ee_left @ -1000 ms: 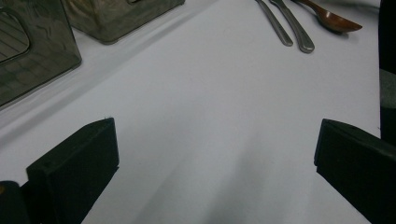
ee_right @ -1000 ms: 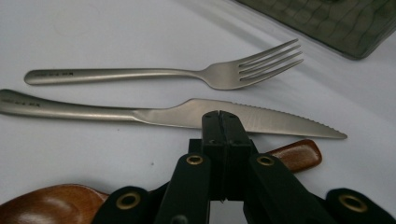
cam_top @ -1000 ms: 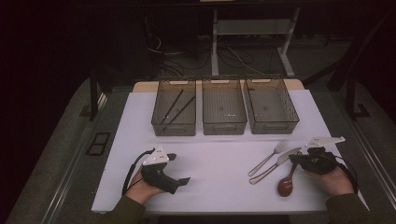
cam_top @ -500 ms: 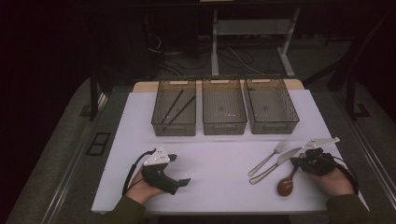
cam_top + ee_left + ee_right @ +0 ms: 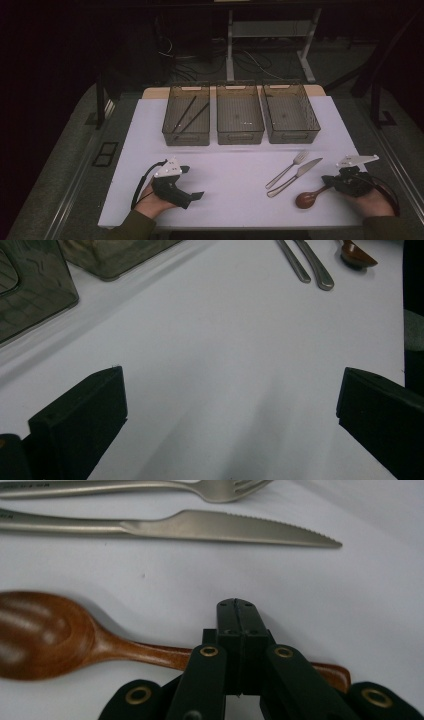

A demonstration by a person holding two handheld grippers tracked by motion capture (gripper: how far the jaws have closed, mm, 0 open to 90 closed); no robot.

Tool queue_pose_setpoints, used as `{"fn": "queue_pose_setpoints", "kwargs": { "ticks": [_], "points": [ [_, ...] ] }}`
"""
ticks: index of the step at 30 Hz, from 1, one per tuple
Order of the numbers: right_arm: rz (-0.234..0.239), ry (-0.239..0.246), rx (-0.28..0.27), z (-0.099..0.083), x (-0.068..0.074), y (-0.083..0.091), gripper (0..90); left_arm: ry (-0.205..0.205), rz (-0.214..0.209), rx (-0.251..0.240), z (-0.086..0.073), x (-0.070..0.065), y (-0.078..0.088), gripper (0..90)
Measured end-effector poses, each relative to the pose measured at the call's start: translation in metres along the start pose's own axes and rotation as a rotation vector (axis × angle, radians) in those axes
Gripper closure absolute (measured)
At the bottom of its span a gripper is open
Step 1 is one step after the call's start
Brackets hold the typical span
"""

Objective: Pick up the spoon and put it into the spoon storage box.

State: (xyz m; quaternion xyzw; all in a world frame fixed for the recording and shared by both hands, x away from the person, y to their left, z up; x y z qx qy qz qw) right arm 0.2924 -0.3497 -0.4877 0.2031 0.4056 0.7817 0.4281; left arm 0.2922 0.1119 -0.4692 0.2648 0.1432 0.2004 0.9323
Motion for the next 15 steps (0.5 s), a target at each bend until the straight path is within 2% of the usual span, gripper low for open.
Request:
{"fn": "queue_pose_setpoints", "kwargs": {
  "ticks": [9,13,15],
  "points": [
    [0.011,-0.033,0.000,-0.016,0.001,0.013,90.0,0.001,-0.001,0.000,0.000,0.000,0.000,0.0],
    [0.032,-0.045,-0.041,-0.014,-0.002,0.017,89.2,0.002,-0.002,0.003,-0.001,0.000,0.000,0.0],
    [0.066,-0.053,-0.078,-0.009,0.001,0.021,82.6,0.002,-0.003,0.002,0.000,0.000,-0.001,0.0]
  ]
}}
Point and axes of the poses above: each handheld gripper's, and its own axes: y roughly backward along the jaws, z roughly out of its top, x roughly to its left, the point moved 6 cm from there along -y, roughly forward along the jaws, and after that the axes turned 3 degrees about -z, right-handed, at the moved point
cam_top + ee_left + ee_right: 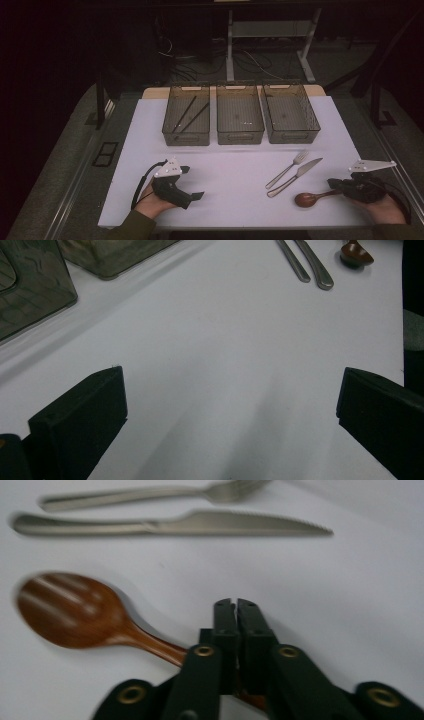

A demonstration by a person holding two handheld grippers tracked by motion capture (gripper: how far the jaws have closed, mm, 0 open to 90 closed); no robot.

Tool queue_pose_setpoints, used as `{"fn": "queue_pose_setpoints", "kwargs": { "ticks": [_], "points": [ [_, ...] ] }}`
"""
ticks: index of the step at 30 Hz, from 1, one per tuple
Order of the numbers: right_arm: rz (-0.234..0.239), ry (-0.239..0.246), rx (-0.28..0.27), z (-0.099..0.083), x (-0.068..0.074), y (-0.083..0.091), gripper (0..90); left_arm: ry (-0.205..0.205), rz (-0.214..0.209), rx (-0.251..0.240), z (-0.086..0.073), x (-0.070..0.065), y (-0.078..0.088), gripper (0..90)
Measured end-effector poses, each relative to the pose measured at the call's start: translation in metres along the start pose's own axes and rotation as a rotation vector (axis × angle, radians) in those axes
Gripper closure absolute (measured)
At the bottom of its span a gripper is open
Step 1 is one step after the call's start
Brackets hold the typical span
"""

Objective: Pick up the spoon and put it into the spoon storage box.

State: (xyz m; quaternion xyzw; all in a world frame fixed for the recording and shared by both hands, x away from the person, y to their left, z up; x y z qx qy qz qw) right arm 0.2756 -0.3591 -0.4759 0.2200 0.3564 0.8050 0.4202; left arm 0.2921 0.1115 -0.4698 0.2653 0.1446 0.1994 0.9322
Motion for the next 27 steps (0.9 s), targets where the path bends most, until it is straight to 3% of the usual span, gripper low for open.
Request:
{"fn": "queue_pose_setpoints", "kwargs": {
  "ticks": [3,6,10,16,27],
  "points": [
    [0.056,0.009,-0.036,0.008,0.010,0.002,73.1,0.003,0.000,0.001,0.000,0.000,0.000,0.0],
    [0.099,0.033,-0.045,0.013,0.021,-0.001,60.9,0.001,-0.001,0.001,0.000,0.000,0.000,0.0],
    [0.149,0.066,-0.049,0.020,0.035,-0.007,51.4,0.002,-0.002,0.002,0.000,0.000,0.000,0.0],
    [0.196,0.115,-0.029,0.021,0.051,-0.015,45.5,0.001,-0.005,0.002,0.000,0.000,-0.001,0.0],
    [0.226,0.179,0.012,0.014,0.060,-0.022,42.2,-0.001,-0.005,0.007,-0.001,0.000,-0.001,0.0]
  ]
}}
Point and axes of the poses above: each handheld gripper's, and its own axes: y roughly backward along the jaws, z roughly out of its top, x roughly to its left, the point moved 6 cm from there along -y, roughly forward along the jaws, and after that the axes turned 3 degrees about -z, right-handed, at the moved point
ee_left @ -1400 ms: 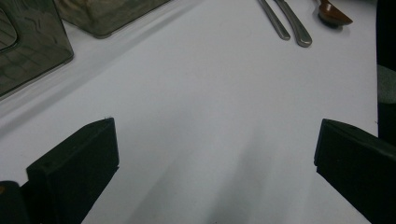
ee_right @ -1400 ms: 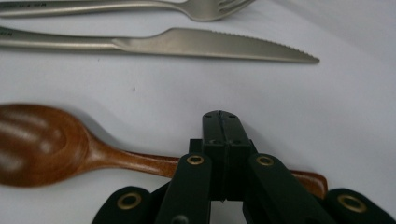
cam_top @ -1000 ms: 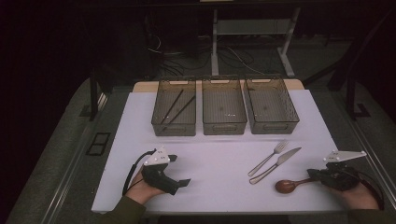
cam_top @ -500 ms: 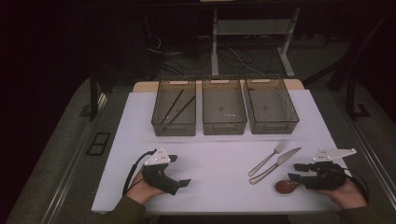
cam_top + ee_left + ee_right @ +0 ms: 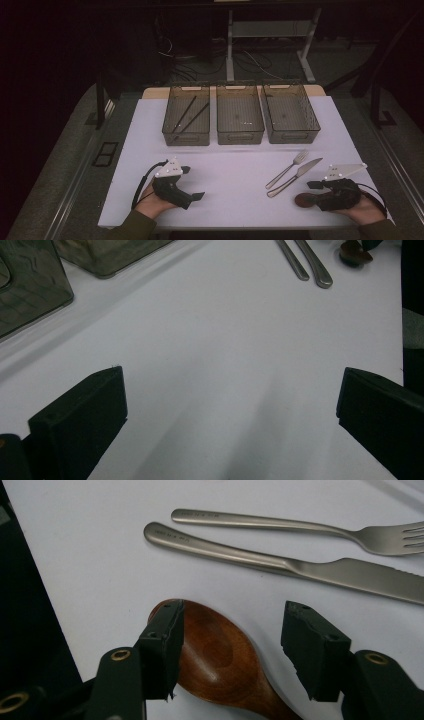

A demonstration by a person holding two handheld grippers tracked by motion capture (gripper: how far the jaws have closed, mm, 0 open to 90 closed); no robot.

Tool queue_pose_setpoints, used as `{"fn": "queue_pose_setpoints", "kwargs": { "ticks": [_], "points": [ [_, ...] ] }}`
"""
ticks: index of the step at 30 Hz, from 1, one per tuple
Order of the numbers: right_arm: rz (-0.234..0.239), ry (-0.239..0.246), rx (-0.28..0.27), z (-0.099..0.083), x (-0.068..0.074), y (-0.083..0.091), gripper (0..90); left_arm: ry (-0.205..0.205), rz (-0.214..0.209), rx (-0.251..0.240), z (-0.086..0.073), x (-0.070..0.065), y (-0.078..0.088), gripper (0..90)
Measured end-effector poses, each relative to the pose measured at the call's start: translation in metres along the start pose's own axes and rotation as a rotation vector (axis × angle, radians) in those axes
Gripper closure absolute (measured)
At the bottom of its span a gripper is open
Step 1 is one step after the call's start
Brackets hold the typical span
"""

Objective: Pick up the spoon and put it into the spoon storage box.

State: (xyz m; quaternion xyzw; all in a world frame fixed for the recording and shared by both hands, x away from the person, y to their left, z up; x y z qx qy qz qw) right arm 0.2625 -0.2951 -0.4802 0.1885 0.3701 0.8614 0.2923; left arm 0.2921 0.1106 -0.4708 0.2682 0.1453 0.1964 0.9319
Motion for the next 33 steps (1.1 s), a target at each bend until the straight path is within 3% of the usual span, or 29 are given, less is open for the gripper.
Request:
{"fn": "queue_pose_setpoints", "kwargs": {
  "ticks": [12,23,33],
  "points": [
    [0.013,0.064,0.062,-0.008,0.004,-0.005,42.6,0.001,0.000,-0.001,0.000,0.000,0.000,0.0],
    [0.055,0.125,0.069,-0.011,0.008,-0.002,57.6,0.000,0.002,0.001,0.000,0.000,0.000,0.0],
    [0.082,0.124,0.061,-0.014,0.006,0.002,70.0,-0.002,0.004,0.003,0.000,0.000,0.000,0.0]
  ]
}}
Point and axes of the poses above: each handheld gripper's, and its own axes: y roughly backward along the jaws, z roughly out of its top, x roughly to its left, the point moved 6 cm from there along -y, roughly forward along the jaws, and after that the axes turned 3 degrees about -z, right-handed, at the moved point
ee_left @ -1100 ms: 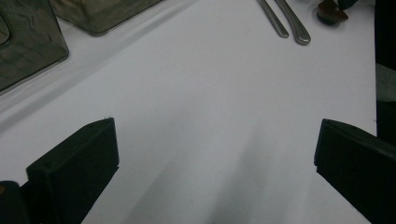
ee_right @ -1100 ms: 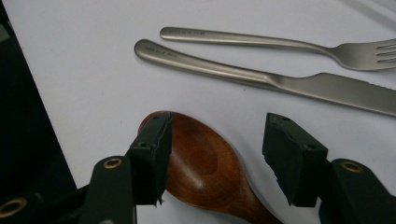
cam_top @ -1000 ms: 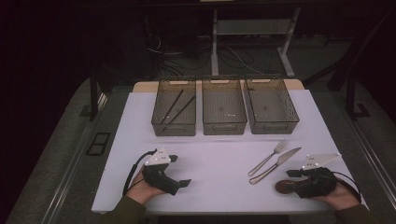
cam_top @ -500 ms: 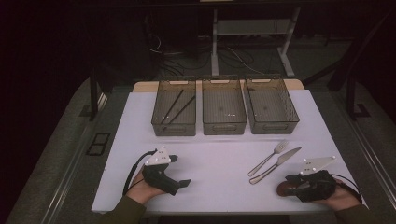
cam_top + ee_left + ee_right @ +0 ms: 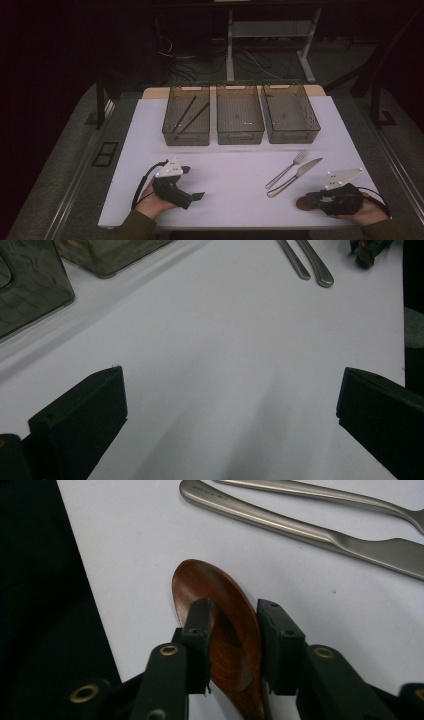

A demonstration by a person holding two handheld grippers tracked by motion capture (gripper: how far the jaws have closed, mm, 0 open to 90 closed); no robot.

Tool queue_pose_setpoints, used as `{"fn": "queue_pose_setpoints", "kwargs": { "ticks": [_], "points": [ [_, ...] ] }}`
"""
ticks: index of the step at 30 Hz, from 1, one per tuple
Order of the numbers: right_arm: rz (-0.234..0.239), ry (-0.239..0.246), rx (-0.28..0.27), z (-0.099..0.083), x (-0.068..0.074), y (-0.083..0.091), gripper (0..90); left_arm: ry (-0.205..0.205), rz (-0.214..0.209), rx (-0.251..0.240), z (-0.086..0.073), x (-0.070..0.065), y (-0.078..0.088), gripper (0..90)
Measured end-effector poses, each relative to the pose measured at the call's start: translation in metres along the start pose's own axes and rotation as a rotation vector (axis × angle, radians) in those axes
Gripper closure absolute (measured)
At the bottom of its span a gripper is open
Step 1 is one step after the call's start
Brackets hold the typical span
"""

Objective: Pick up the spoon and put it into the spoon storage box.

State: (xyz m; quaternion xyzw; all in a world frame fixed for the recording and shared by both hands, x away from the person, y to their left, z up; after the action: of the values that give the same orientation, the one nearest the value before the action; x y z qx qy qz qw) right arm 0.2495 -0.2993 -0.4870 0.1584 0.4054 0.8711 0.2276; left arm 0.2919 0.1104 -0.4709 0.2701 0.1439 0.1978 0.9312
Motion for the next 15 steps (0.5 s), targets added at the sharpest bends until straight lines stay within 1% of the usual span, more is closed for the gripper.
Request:
{"fn": "queue_pose_setpoints", "kwargs": {
  "ticks": [4,10,14,15],
  "points": [
    [0.023,0.001,-0.006,0.0002,0.0008,0.0018,76.5,0.001,0.001,-0.001,0.0001,0.0000,0.0000,0.0],
    [0.057,0.005,-0.012,0.0016,0.0029,0.0028,83.6,0.001,0.003,-0.003,0.0001,0.0001,0.0003,0.0],
    [0.058,0.002,-0.013,0.0026,0.0033,0.0030,83.9,-0.002,0.000,-0.001,-0.0002,0.0004,0.0006,0.0],
    [0.052,0.000,-0.014,0.0029,0.0027,0.0029,83.9,-0.003,-0.001,-0.003,-0.0002,0.0004,0.0005,0.0]
  ]
}}
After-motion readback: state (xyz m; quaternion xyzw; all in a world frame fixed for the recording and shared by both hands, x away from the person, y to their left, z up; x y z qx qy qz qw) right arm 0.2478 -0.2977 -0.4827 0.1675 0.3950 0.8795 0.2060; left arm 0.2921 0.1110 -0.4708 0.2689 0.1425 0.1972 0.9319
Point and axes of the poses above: each handheld gripper's, and its own axes: y roughly backward along the jaws, z roughly out of its top, x roughly to its left, the point moved 6 cm from there along -y, roughly forward along the jaws, and after that the axes turned 3 degrees about -z, right-handed, at the moved point
